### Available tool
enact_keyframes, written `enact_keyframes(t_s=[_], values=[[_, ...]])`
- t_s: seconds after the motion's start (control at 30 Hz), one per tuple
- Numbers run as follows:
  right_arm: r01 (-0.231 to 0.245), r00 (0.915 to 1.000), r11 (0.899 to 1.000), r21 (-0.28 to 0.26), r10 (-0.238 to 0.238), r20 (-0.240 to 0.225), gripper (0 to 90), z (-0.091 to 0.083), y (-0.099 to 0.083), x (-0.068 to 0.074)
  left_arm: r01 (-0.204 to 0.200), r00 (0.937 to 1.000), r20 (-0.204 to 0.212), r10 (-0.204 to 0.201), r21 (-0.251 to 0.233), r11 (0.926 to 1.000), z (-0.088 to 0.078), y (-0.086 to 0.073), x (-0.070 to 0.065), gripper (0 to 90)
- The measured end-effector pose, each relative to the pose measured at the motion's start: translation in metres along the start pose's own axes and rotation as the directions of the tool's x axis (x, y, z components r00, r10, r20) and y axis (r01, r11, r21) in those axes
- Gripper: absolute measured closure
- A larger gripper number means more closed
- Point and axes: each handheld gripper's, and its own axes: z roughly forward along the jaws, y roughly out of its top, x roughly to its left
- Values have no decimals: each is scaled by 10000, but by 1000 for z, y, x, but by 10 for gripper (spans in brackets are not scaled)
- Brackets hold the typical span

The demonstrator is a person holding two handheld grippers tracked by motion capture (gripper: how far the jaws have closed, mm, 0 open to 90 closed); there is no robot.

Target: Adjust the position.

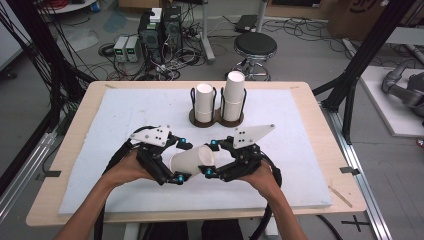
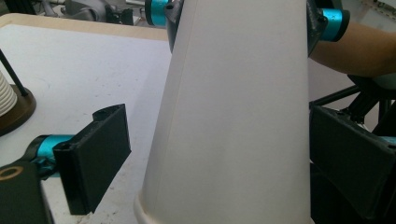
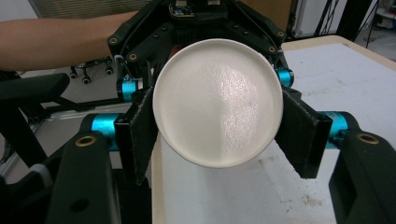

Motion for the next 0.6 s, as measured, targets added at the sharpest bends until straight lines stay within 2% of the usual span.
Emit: enact_keyframes(t_s=[0.23, 0.3, 0.43, 0.6], values=[[35, 9999, 10000, -32, -36, -98, 358, 2, 0, 1, -246, 9997, 103, 242, 382, 9990, 2, -1, 0, 146], [95, 9999, 9999, -89, -96, -91, 358, 2, 0, 0, -157, 9998, 138, 151, 453, 9989, 3, -2, 0, 148], [131, 9999, 9998, -164, -133, -110, 358, 1, -1, 0, -287, 9994, 242, 267, 866, 9958, 3, -3, -1, 173], [80, 9999, 9999, -129, -82, -134, 361, 2, -2, 0, -476, 9985, 321, 447, 954, 9943, 3, -3, -1, 238]])
